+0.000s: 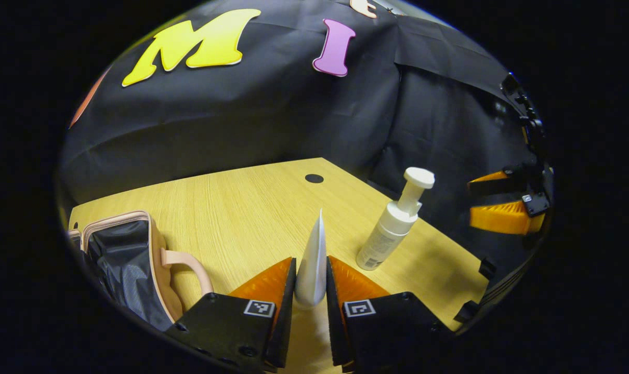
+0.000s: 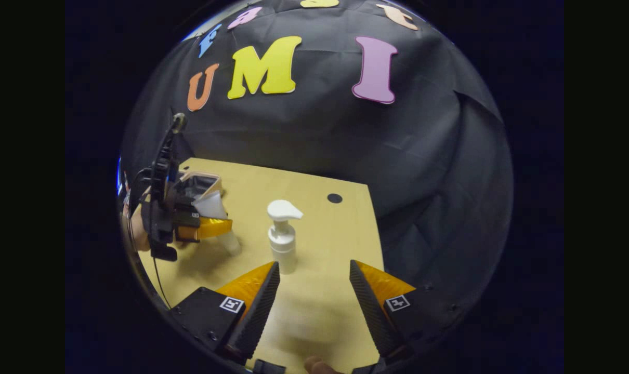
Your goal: First open the suitcase, pack the skin care products into it, and then close the suitcase.
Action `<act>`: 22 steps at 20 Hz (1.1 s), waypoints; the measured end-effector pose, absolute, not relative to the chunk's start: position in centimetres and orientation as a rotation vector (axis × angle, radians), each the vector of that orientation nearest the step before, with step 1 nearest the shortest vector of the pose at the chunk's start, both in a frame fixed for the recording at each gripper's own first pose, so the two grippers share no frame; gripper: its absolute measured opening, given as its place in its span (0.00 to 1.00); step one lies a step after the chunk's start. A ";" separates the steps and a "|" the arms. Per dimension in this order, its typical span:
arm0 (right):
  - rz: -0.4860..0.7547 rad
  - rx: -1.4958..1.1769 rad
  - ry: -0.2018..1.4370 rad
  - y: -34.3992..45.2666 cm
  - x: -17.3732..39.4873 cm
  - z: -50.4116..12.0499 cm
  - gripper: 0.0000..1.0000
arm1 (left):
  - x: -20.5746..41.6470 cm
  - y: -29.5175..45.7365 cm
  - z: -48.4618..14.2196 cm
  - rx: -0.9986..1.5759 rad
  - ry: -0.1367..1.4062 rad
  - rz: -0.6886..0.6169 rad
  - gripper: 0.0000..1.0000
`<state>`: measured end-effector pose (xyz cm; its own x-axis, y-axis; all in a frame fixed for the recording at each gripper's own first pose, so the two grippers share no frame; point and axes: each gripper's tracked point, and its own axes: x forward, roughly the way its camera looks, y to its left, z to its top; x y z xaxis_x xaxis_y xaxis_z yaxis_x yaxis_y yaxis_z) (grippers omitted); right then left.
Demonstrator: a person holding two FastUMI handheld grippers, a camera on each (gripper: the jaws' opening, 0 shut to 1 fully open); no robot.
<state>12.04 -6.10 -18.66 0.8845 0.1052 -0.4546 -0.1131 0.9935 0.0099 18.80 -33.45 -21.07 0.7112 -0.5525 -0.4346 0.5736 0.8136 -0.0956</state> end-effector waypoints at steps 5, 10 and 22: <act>0.129 0.002 0.489 -3.4 15.2 -20.0 0.80 | 18.8 -33.5 -20.5 0.063 0.434 -0.630 0.29; 0.148 -0.030 0.468 -2.8 14.9 -20.1 0.80 | 19.4 -33.9 -20.7 0.055 0.429 -0.621 0.25; 0.145 0.019 0.466 -2.5 18.2 -22.7 0.80 | 19.8 -35.2 -20.7 0.052 0.425 -0.579 0.18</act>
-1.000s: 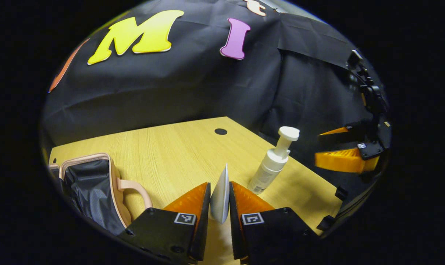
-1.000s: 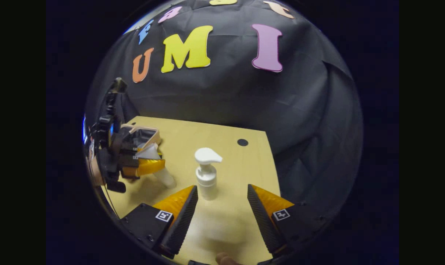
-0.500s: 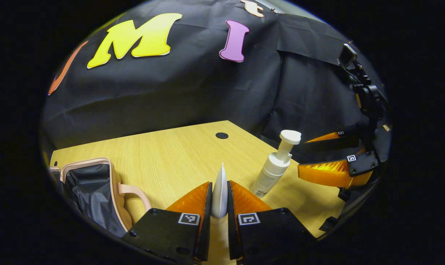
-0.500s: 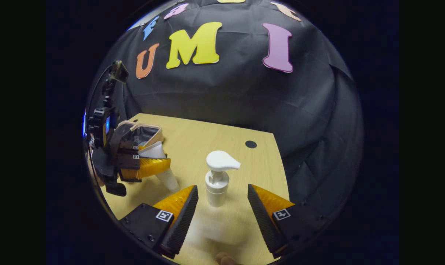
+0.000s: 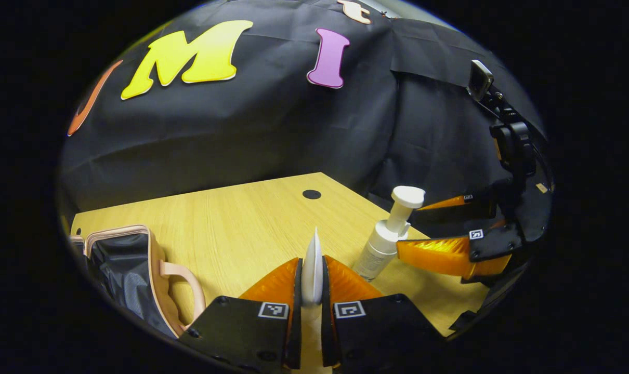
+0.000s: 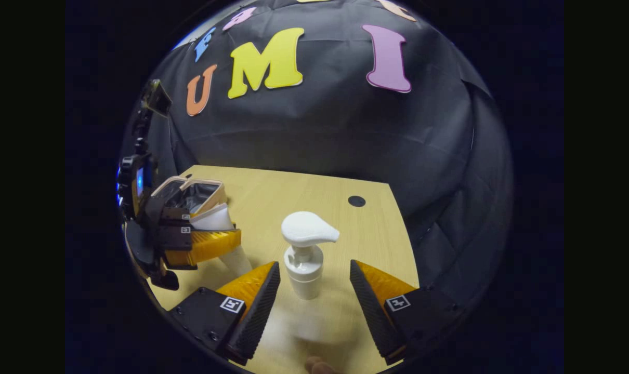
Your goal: First open the suitcase, pack the skin care products into it, and then close the suitcase.
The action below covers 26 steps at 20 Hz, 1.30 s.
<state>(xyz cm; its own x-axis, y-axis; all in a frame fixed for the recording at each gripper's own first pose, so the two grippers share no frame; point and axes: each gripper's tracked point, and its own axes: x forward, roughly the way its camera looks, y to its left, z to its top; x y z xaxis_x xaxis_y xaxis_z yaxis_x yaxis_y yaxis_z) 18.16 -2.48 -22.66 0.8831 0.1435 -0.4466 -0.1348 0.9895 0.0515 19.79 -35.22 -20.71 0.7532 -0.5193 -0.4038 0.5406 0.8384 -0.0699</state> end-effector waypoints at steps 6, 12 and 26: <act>0.160 0.047 0.516 -1.3 20.8 -25.8 0.76 | 19.1 -35.0 -20.6 0.002 0.459 -0.551 0.14; 0.161 0.047 0.491 -0.8 21.0 -26.0 0.50 | 17.8 -33.1 -18.4 -0.059 0.470 -0.489 0.11; 0.248 0.168 0.460 5.9 12.7 -19.4 0.47 | 16.1 -14.3 -11.9 -0.059 0.447 -0.237 0.11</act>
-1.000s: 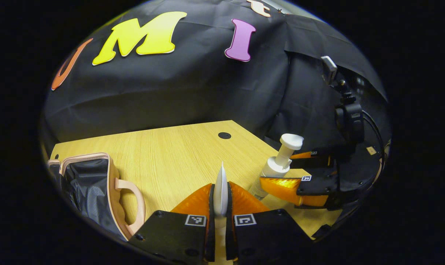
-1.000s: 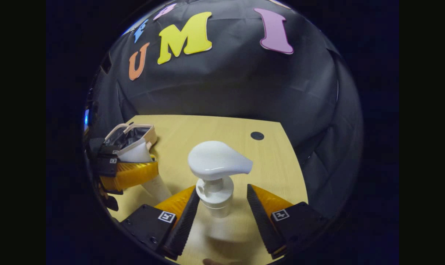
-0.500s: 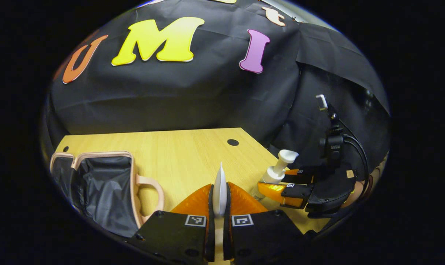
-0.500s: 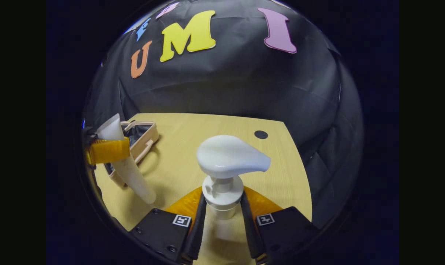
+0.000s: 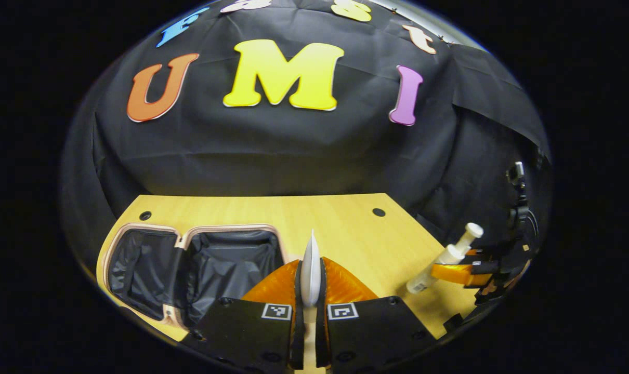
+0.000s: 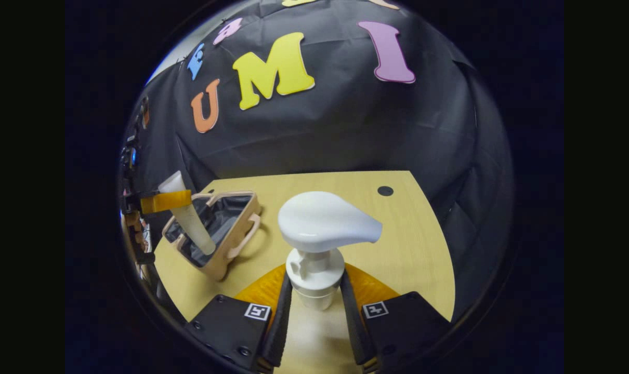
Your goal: First open the suitcase, pack the skin care products into it, and then close the suitcase.
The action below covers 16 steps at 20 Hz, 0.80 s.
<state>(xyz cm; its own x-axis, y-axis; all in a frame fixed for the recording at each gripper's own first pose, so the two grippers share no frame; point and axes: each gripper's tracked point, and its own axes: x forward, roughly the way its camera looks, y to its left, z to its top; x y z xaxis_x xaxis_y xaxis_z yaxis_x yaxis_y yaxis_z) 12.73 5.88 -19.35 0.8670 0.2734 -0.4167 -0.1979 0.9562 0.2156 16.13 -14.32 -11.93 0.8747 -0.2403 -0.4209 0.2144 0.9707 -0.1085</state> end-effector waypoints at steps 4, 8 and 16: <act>0.273 0.108 0.428 8.5 10.5 -18.1 0.47 | 16.4 -8.1 -14.9 -0.047 0.536 -0.158 0.11; 0.268 0.092 0.434 10.2 8.8 -18.1 0.47 | 15.5 -4.1 -19.1 -0.058 0.687 -0.105 0.11; 0.218 0.089 0.461 10.9 7.1 -19.2 0.47 | 17.2 -2.9 -21.8 -0.022 0.794 -0.124 0.11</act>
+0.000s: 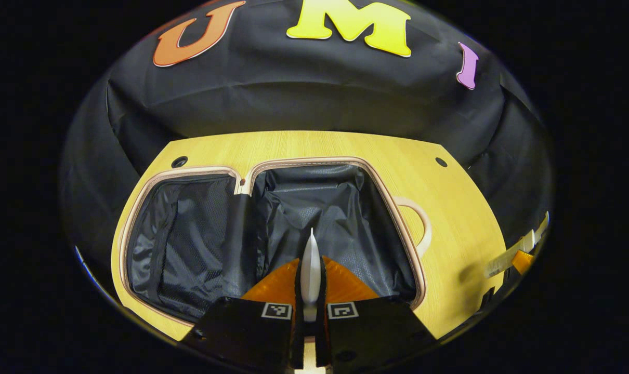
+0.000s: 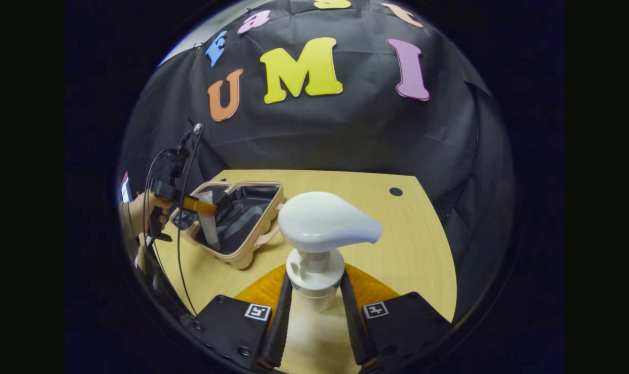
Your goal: First open the suitcase, pack the skin care products into it, and then close the suitcase.
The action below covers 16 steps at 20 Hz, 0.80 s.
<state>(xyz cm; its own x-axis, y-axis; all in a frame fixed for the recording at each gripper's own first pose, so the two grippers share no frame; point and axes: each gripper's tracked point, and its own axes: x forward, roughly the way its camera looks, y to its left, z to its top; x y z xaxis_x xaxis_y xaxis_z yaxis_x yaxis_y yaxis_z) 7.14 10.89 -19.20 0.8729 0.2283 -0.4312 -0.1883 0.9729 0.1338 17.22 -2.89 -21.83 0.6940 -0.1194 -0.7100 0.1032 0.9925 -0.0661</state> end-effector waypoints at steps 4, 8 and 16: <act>0.201 0.069 0.466 10.8 6.7 -19.2 0.47 | 19.2 -2.5 -22.6 -0.051 0.831 -0.119 0.11; 0.198 0.046 0.474 10.8 6.2 -19.1 0.47 | 21.4 -2.1 -23.7 -0.083 0.841 -0.108 0.11; 0.228 0.008 0.516 12.4 5.8 -18.4 0.47 | 24.8 -2.8 -26.9 -0.023 0.865 -0.091 0.11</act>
<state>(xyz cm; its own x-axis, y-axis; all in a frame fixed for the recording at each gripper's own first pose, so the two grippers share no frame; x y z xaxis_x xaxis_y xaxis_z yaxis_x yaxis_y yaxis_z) 5.80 12.42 -18.44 0.8451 0.2176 -0.4884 -0.2139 0.9747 0.0643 24.77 -2.78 -26.92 0.6453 -0.0890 -0.7588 0.0701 0.9959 -0.0573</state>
